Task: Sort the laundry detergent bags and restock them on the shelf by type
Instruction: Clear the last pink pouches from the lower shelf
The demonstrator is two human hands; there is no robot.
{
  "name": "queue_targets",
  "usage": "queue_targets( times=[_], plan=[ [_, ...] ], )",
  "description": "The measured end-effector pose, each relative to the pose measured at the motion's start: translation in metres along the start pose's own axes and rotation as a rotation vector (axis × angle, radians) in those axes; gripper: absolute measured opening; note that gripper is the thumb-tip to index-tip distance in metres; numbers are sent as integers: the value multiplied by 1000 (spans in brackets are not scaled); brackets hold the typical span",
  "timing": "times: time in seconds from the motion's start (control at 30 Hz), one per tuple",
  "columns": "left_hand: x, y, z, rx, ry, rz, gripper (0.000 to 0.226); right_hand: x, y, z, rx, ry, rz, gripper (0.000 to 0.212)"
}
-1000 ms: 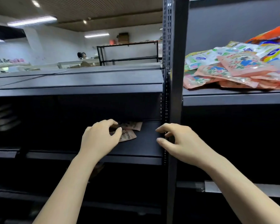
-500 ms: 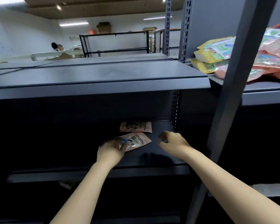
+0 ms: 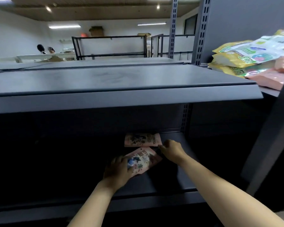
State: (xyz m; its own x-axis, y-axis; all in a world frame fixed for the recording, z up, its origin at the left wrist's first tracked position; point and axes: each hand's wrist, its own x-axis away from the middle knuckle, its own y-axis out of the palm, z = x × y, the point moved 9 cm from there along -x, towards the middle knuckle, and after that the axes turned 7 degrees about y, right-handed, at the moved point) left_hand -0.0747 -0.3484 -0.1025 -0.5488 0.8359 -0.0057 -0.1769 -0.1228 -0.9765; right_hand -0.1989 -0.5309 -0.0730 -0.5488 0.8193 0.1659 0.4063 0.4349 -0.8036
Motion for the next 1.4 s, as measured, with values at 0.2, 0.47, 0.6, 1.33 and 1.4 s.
queue_targets(
  times=[0.2,0.47,0.6,1.33,1.4],
  plan=[
    [4,-3,-15,67,30,4,52,-42,29,9,-112,232,-33,69],
    [10,-14,-12,-27,-82,1,70,-44,30,11,15,365,144,61],
    [15,-21,-9,-26,-122,16,63,-46,32,8,6,384,75,46],
    [93,-88,36,287,-284,607,27,94,-95,-29,-73,-363,448,34],
    [109,-99,57,328,-245,699,24,118,-112,-21,-146,-421,539,30]
  ],
)
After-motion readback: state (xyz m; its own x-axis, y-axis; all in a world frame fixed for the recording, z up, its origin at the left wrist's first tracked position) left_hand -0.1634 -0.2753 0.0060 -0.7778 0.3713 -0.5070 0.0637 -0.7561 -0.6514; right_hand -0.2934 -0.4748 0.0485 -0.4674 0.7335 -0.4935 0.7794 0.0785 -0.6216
